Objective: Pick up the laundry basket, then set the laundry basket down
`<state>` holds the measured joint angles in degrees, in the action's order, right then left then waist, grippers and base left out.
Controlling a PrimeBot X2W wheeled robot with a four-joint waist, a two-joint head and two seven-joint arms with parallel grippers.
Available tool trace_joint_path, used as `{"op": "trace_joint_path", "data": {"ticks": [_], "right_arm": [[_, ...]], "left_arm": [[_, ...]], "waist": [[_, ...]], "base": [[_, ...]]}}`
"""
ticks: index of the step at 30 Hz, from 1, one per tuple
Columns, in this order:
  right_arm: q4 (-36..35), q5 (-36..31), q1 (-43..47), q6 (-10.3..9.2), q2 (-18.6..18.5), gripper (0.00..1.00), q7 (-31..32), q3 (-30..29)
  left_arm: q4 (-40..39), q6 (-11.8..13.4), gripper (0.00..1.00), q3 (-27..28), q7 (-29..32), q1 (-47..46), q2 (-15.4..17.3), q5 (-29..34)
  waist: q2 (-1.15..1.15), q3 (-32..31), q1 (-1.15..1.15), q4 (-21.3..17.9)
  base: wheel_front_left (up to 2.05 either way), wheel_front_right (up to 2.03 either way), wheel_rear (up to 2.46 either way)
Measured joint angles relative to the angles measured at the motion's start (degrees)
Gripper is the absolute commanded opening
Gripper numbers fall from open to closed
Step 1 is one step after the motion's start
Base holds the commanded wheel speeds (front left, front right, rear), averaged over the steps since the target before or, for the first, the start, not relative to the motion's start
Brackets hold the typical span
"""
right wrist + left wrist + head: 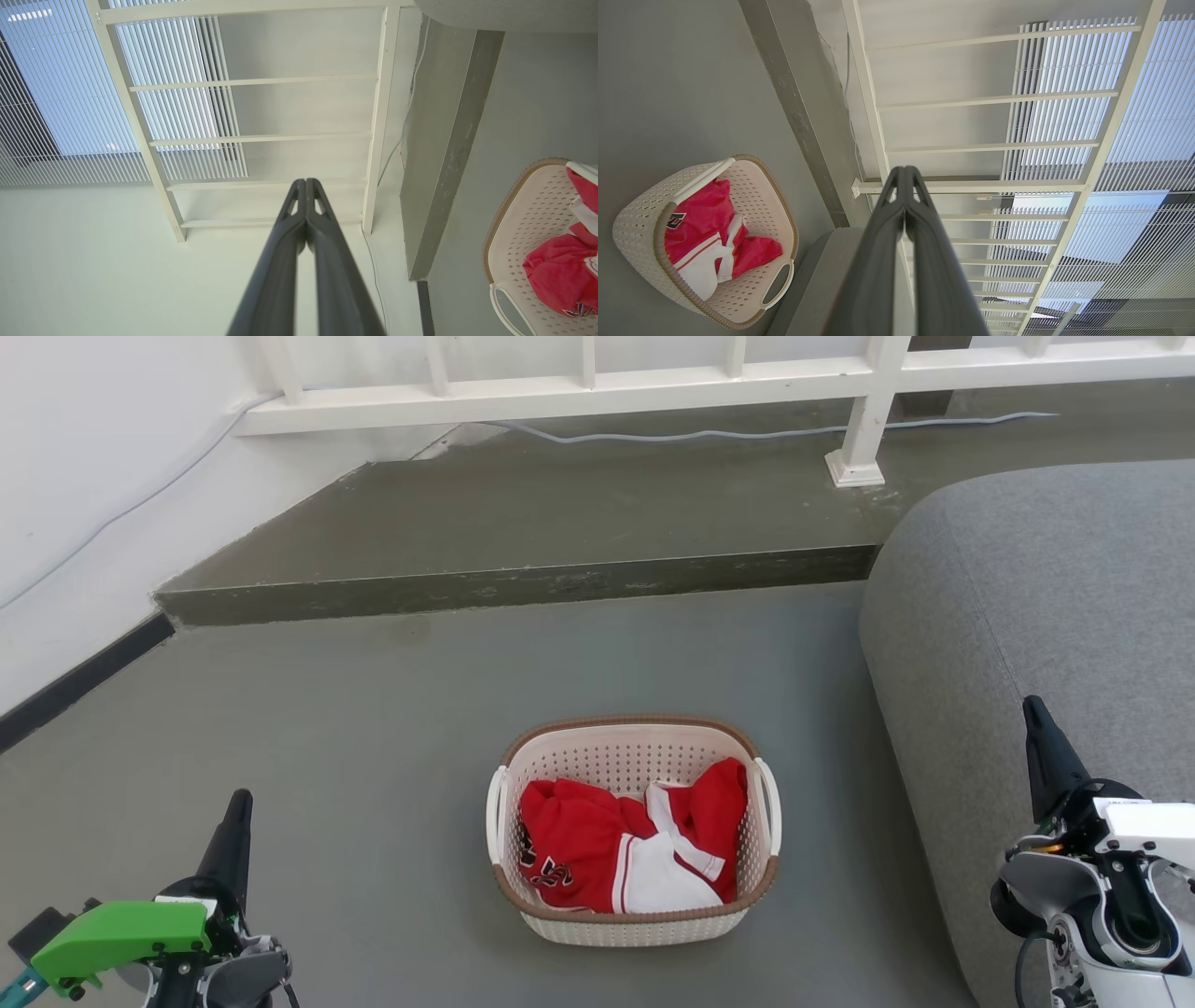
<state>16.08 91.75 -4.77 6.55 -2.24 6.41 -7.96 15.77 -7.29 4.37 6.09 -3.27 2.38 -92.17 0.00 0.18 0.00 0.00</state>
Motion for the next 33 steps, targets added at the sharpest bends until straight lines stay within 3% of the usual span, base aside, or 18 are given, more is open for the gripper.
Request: {"op": "trace_joint_path", "data": {"ticks": [33], "right_arm": [[0.0, 0.0, 0.0, 0.01, 0.0, 0.00, 0.0, 0.0]], "left_arm": [[0.0, 0.0, 0.00, 0.0, 0.0, 0.0, 0.0, 0.0]], "waist": [[0.00, 0.0, 0.00, 0.0]], "base": [[0.00, 0.00, 0.00]]}}
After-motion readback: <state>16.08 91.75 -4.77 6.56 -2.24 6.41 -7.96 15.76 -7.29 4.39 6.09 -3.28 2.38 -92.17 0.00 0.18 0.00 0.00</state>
